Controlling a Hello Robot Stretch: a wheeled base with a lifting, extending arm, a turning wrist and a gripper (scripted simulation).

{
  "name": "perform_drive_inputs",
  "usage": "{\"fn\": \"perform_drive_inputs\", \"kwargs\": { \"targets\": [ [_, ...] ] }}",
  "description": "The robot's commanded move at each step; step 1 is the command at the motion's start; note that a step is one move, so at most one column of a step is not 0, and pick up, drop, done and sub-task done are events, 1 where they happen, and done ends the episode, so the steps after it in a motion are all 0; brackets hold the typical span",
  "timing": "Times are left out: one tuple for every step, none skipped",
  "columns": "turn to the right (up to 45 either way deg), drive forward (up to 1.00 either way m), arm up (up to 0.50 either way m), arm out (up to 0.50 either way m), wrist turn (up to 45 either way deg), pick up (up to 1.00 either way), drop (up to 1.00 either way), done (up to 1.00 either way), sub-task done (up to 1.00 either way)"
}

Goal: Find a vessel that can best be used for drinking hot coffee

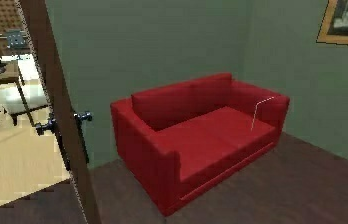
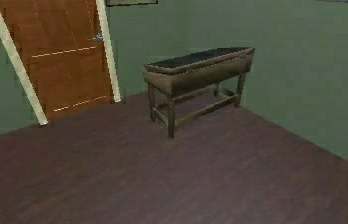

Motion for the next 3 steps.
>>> {"fn": "perform_drive_inputs", "kwargs": {
  "targets": [
    [-45.0, 0.0, 0.0, 0.0, 0.0, 0.0, 0.0, 0.0, 0.0],
    [0.0, 0.75, 0.0, 0.0, 0.0, 0.0, 0.0, 0.0, 0.0],
    [-45.0, 0.0, 0.0, 0.0, 0.0, 0.0, 0.0, 0.0, 0.0]
  ]
}}
